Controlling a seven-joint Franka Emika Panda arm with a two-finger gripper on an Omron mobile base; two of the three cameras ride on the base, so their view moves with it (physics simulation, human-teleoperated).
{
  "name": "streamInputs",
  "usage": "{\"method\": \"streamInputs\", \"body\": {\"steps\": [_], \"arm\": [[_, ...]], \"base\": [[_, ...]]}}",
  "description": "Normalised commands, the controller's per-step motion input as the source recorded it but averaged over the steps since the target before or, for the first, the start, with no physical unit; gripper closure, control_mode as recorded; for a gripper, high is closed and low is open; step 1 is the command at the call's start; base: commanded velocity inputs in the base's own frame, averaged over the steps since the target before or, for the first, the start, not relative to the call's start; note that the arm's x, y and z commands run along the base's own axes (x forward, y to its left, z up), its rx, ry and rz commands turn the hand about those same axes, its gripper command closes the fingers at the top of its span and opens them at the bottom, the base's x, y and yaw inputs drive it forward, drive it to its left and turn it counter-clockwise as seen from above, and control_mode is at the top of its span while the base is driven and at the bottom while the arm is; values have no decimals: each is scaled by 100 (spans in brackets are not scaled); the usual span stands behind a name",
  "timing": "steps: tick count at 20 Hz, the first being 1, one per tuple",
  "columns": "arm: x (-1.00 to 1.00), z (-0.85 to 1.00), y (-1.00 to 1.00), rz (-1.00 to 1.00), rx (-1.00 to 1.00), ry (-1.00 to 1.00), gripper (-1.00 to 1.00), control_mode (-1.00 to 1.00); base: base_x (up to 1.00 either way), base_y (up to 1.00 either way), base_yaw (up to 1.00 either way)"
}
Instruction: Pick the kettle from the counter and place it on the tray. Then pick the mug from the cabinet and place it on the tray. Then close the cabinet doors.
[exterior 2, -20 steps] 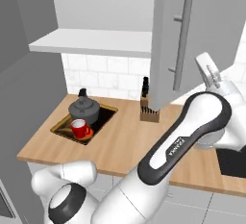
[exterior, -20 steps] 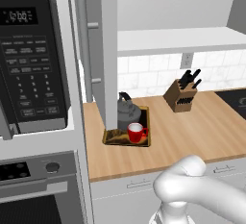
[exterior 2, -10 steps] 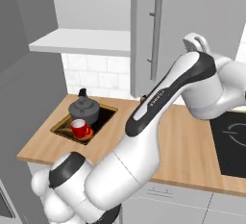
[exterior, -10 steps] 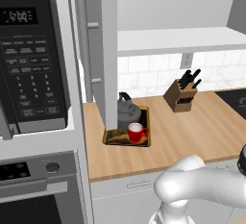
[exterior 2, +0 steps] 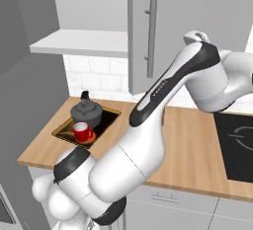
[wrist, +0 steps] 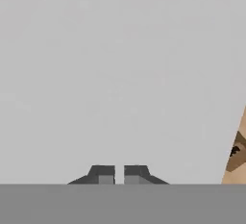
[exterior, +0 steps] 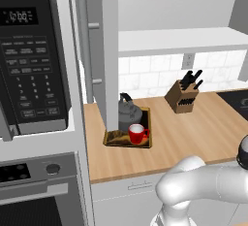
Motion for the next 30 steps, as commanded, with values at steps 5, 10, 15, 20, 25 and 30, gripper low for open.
{"method": "streamInputs", "body": {"steps": [5,10,15,20,25,30], "arm": [[48,-24,64,0,0,-9,100,-100],[54,-13,89,0,0,-7,100,-100],[65,-17,94,0,0,-2,100,-100],[57,-1,84,0,0,-8,100,-100],[64,-1,79,-1,0,-1,100,-100],[69,0,73,-1,0,0,100,-100]], "base": [[0,0,0],[0,0,0],[0,0,0],[0,0,0],[0,0,0],[0,0,0]]}}
